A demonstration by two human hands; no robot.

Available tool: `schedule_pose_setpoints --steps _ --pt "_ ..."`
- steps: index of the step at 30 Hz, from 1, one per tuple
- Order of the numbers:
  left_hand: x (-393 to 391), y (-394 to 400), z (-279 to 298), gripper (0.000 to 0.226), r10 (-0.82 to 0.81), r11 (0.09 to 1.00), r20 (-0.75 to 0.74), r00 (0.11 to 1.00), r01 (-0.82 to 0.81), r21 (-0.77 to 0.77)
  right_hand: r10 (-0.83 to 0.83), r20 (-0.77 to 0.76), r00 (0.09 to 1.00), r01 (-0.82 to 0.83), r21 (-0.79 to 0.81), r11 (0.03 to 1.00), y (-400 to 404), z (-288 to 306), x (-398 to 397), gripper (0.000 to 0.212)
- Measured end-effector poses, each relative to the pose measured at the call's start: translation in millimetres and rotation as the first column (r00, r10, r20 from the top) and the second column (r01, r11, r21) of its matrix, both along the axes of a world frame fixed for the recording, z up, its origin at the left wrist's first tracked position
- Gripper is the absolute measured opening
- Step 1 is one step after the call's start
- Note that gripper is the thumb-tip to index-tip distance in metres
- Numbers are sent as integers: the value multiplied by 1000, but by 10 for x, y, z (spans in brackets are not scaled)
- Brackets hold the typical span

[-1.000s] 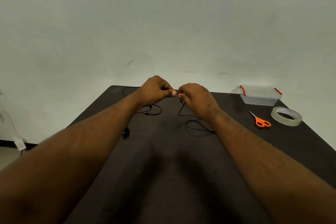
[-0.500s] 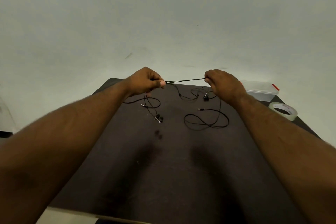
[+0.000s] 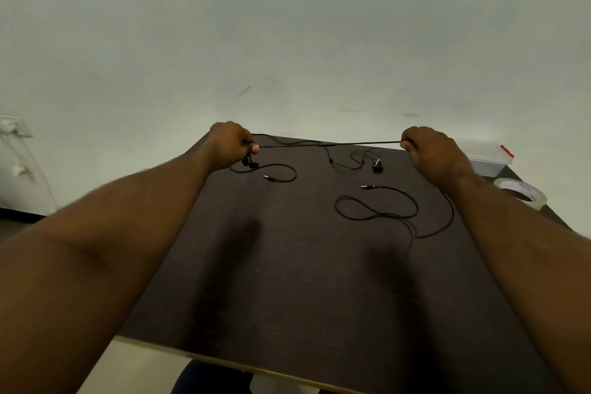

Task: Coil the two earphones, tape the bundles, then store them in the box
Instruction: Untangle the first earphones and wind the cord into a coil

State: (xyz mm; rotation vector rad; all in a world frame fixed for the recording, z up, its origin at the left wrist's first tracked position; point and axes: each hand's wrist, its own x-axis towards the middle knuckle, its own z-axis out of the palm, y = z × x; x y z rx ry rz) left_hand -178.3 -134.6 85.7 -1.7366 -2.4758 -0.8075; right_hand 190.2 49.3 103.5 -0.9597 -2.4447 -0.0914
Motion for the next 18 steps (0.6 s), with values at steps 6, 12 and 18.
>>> schedule_pose_setpoints --steps 6,12,18 --pt "-21 29 -64 23 98 995 -157 983 -98 9 28 10 1000 -28 -17 999 -28 -67 6 15" --pt "121 9 -127 18 279 959 -64 958 -281 -29 54 -32 998 -55 -56 997 -133 -138 -61 17" --pt "347 15 -173 29 336 939 146 930 -342 18 189 -190 963 -209 -88 974 -354 -194 -321 13"
